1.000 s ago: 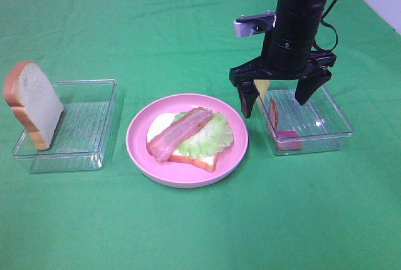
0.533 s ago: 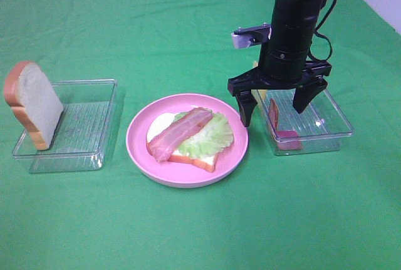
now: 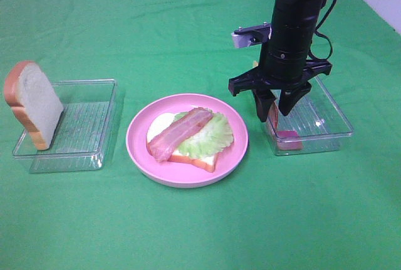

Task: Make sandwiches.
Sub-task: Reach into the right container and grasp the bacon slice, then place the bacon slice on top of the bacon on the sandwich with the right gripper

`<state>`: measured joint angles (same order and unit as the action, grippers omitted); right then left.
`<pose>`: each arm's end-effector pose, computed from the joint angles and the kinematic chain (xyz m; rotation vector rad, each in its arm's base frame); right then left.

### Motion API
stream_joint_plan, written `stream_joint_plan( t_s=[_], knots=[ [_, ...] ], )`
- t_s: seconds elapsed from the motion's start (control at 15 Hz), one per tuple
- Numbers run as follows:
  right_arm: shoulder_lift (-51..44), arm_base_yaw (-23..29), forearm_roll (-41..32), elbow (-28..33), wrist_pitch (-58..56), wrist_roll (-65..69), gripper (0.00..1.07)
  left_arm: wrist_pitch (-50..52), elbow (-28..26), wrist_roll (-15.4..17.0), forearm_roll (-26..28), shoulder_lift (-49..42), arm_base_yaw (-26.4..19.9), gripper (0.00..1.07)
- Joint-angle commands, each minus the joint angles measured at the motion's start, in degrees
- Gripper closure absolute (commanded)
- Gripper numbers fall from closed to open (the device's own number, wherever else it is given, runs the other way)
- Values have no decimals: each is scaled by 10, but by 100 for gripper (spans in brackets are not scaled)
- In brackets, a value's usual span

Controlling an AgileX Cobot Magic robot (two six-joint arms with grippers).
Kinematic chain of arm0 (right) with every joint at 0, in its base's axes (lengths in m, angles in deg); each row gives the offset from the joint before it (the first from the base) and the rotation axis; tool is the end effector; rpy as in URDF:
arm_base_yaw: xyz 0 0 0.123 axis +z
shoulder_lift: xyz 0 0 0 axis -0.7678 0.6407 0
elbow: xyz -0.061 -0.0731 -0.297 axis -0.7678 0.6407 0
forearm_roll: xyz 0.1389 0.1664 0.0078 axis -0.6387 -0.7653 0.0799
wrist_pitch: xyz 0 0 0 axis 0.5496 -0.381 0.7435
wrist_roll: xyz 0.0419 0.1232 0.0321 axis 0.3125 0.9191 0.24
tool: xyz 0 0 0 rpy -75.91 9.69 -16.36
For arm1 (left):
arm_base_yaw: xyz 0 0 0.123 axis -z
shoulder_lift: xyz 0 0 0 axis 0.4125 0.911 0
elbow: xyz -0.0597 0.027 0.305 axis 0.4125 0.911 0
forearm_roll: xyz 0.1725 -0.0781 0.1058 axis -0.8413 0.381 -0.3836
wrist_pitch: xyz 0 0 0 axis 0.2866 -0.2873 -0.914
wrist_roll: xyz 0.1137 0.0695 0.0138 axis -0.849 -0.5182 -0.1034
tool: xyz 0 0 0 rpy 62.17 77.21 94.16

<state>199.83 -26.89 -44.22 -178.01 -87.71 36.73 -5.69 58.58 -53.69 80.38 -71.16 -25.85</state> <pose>0.3738 0.1519 0.1633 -0.4913 3.0215 -0.0652 -0.0285 0.0021 0.2436 -0.0588 2.0366 0.0261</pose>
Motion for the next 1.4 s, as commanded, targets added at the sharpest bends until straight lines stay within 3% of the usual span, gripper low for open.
stream_joint_plan(
  t_s=[0.07, 0.13, 0.2, 0.8, 1.4],
  knots=[
    [-1, -1, 24, 2, 7, 18, 92, 2, 1, 0, -2, -7, -1, 17],
    [-1, -1, 36, 2, 7, 22, 106, 2, 1, 0, -2, -7, -1, 17],
    [-1, -1, 38, 2, 7, 22, 107, 2, 1, 0, -2, -7, -1, 17],
    [-14, -1, 41, 1, -1, 9, 107, 2, 1, 0, -2, -7, -1, 17],
    [-130, -1, 82, 1, -52, -15, 107, 2, 1, 0, -2, -7, -1, 17]
  ],
)
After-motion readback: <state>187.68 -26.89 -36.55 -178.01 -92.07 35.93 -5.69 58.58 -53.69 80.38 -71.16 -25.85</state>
